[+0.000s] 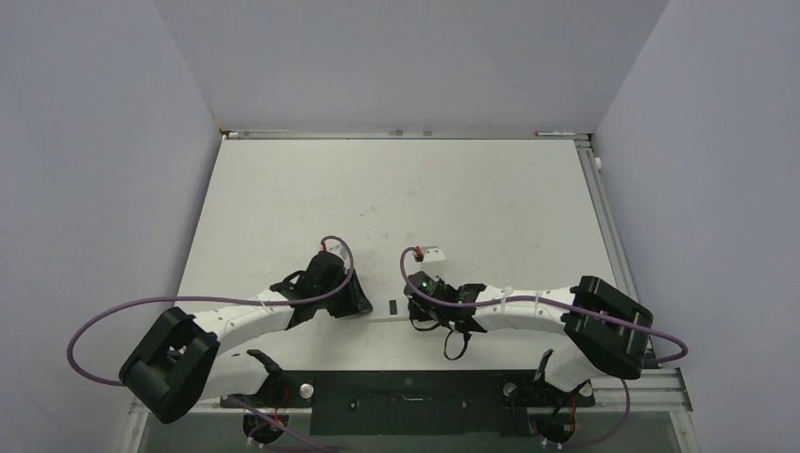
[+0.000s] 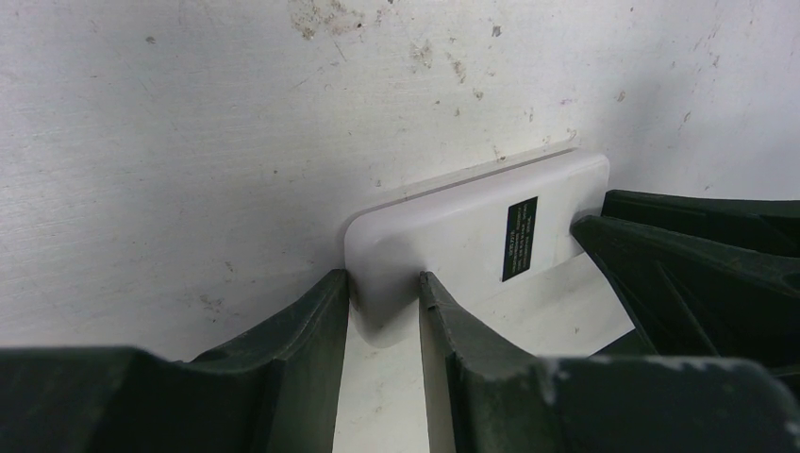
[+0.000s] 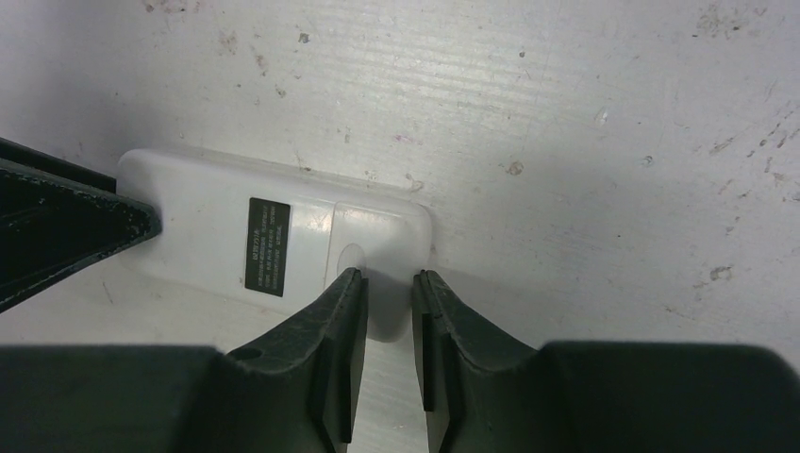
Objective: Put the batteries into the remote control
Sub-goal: Load the battery cover into the remote control, then turn over the remote control at the center of the board.
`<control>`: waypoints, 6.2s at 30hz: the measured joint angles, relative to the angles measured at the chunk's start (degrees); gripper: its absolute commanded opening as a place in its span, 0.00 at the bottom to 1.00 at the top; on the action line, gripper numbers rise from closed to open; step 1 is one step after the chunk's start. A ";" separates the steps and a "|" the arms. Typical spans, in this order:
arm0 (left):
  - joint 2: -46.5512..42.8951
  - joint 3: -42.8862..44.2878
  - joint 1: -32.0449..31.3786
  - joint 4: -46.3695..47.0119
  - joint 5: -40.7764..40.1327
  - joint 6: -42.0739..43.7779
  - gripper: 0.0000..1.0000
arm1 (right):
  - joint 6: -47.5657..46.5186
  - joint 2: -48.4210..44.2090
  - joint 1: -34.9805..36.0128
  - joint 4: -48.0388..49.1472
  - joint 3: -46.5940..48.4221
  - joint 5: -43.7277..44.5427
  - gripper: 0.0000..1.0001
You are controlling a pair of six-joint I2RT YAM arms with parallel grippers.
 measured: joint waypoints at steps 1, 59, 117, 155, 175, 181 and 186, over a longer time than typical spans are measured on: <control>0.11 0.13 -0.02 -0.15 -0.02 0.02 0.27 | -0.02 0.02 0.07 -0.02 0.04 0.20 0.23; -21.27 -1.16 6.73 -14.97 -1.36 -1.70 0.82 | -45.40 10.93 -6.19 -9.79 13.84 -25.16 0.67; -22.12 -17.20 10.99 40.85 23.37 -19.91 0.93 | 2.23 -17.51 -10.27 19.56 -9.09 -39.89 0.08; -27.36 -20.39 11.30 52.98 24.90 -23.26 0.00 | 19.10 -13.14 -10.25 47.98 -16.04 -46.77 0.51; -21.68 -11.32 10.86 30.62 23.06 -12.52 0.00 | -5.99 -35.36 -12.61 -2.23 -6.03 -21.81 0.80; -12.76 -4.59 8.74 19.08 17.97 -6.54 0.00 | -9.73 -38.29 -12.66 -12.66 -4.92 -11.63 0.80; -2.64 2.40 5.33 11.43 13.86 -2.89 0.00 | -10.99 -38.45 -12.94 -17.79 -4.72 -5.68 0.79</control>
